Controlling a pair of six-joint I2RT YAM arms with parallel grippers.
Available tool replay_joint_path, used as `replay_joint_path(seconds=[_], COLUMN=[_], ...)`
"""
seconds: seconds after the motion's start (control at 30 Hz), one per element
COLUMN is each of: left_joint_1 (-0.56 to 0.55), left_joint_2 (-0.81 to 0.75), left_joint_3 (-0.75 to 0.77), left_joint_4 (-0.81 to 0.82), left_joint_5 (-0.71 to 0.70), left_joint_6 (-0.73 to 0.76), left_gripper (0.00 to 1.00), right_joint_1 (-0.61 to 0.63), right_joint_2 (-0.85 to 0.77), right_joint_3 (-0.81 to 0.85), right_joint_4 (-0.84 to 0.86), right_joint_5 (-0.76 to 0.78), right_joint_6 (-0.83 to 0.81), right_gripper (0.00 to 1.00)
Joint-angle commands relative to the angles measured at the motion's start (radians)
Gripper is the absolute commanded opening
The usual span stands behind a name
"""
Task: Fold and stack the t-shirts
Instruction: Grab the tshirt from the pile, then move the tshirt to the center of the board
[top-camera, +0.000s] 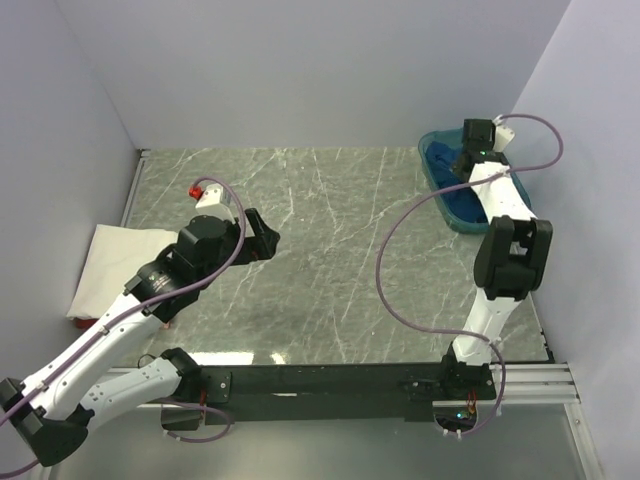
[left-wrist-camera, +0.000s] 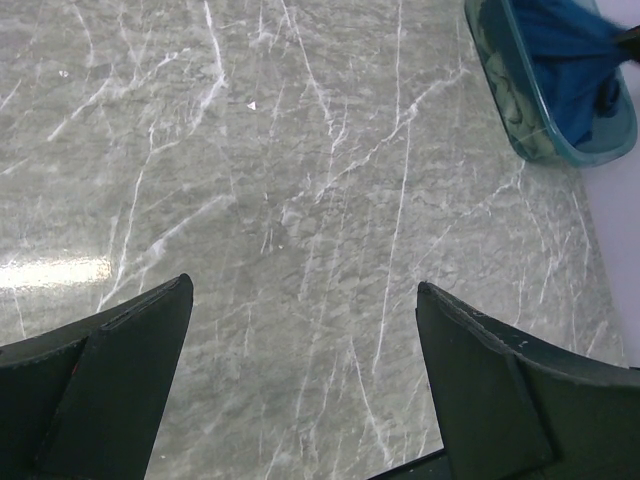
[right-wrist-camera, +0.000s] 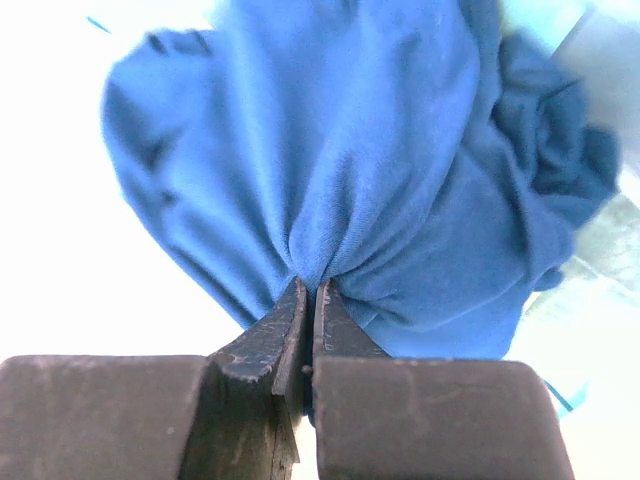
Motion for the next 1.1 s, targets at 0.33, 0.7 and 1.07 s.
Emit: replay_joint_path(seconds=[0.33, 0.7, 1.07], left_joint_1=[0.005, 0.010, 0.013], left_joint_2=[0.028, 0.056, 0.034], left_joint_3=[0.013, 0.007, -0.037], left_joint_4=[0.079, 0.114, 0.125], left_joint_5=[-0.006, -0.003, 0.011], left_joint_6=[-0.034, -0.049, -0.085], left_gripper=[0.99, 0.99, 0.99], right_joint_1=[0.113, 0.367, 0.437], right_joint_2=[-0.440, -0.691, -0.771], right_joint_3=[0.197, 0.333, -0.074], right_joint_4=[-0.004, 0.114, 0.249], right_joint_5=[-0.039, -0.184, -0.301], right_joint_6=[-0.077, -0.097, 0.048], right_gripper=[0.00, 0.00, 0.03])
